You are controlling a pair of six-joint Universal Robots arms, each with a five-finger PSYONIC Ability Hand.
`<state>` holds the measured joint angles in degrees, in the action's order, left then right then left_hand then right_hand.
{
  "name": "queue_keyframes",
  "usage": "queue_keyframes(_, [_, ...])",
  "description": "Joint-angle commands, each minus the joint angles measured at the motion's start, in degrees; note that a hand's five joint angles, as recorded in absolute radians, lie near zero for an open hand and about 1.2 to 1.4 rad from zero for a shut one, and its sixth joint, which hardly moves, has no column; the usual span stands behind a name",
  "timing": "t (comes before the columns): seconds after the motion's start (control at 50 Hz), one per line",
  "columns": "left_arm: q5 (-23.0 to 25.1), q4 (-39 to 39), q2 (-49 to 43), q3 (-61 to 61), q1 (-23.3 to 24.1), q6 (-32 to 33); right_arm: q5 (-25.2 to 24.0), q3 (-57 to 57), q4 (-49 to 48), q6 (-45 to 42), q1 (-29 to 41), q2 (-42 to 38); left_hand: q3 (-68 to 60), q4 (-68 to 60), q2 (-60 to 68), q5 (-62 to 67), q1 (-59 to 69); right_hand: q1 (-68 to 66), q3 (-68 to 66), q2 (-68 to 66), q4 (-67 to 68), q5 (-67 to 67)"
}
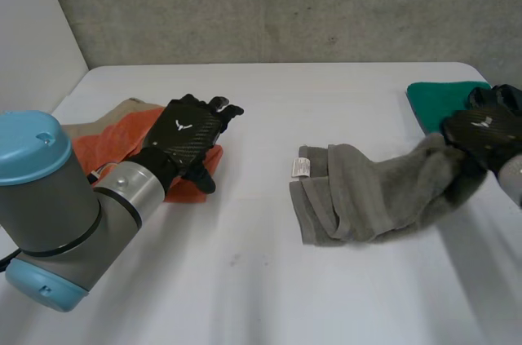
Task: Fold the laundry.
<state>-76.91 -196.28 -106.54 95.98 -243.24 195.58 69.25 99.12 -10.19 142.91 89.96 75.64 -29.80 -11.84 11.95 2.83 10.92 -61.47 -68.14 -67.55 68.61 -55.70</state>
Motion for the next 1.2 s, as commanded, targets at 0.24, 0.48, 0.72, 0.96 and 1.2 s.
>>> queue_keyframes(0.24, [-3.95, 0.46, 0.28, -2.99, 2.86, -0.55, -11.08, -8.50, 3.86, -2.11, 22.19, -13.06, 19.80, 1.84, -1.95, -2.83, -0.92, 43.94, 50.60, 50.01, -51.07, 48.17])
queue_keyframes(0.48, [-9.75, 13.81, -5.68, -23.63, 9.62, -6.70, -10.54, -9.39, 2.89, 30.92, 13.50, -0.77, 19.80, 1.84, -1.95, -2.83, -0.92, 51.47, 58.14, 57.55, -58.61, 55.70])
queue_keyframes(0.72, [-12.82, 28.66, -24.75, -49.74, 23.07, -8.11, -8.61, -13.51, 11.41, 32.71, 4.88, -2.51, 19.80, 1.84, -1.95, -2.83, -0.92, 51.47, 58.14, 57.55, -58.61, 55.70])
queue_keyframes(0.96, [-23.19, 30.69, -31.10, -58.28, 27.82, -8.55, -13.35, -16.07, 23.11, 24.52, 3.29, -7.70, 19.80, 1.84, -1.95, -2.83, -0.92, 51.47, 58.14, 57.55, -58.61, 55.70])
queue_keyframes(1.2, [-25.84, 26.39, -19.24, -42.82, 20.80, -8.64, -11.08, -8.86, 12.84, 26.81, 11.98, -6.29, 19.80, 1.84, -1.95, -2.83, -0.92, 15.88, 22.55, 21.96, -23.01, 20.11])
